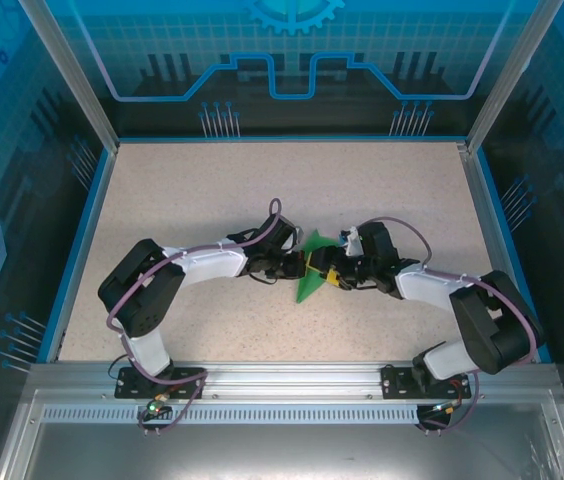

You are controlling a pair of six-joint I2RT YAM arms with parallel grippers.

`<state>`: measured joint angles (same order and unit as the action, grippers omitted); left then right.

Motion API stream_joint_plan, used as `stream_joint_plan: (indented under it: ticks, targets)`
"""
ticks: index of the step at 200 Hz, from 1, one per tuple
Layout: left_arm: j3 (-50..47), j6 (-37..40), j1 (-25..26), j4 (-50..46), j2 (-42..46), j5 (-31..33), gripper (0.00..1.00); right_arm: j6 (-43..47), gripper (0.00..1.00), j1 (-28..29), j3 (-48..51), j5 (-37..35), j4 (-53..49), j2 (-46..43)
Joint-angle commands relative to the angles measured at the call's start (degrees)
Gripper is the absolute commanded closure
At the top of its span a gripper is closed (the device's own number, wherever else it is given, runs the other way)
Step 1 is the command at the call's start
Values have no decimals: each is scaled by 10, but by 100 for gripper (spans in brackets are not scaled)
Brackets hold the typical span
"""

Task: Fold a paper plane with a square sheet of paper (pick it up from the middle)
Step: Move a paper plane to the center of the table.

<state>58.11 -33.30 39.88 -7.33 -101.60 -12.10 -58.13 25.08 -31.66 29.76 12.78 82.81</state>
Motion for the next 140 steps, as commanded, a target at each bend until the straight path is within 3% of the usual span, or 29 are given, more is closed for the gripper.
stream_joint_plan:
  ticks: [1, 37, 80, 140]
  targets:
    - [-9, -12, -6, 4, 21, -16, 96, 26, 23, -4, -1, -28, -66, -8]
    - [-8, -18, -7, 4, 24, -19, 96, 20, 21, -6, 3, -31, -78, -12]
    - [-10, -34, -7, 18, 20, -33, 96, -32, 20, -3, 22, 8, 22, 30]
    - [-16, -40, -10, 28, 19, -42, 96, -44, 17, 3, 20, 12, 54, 36]
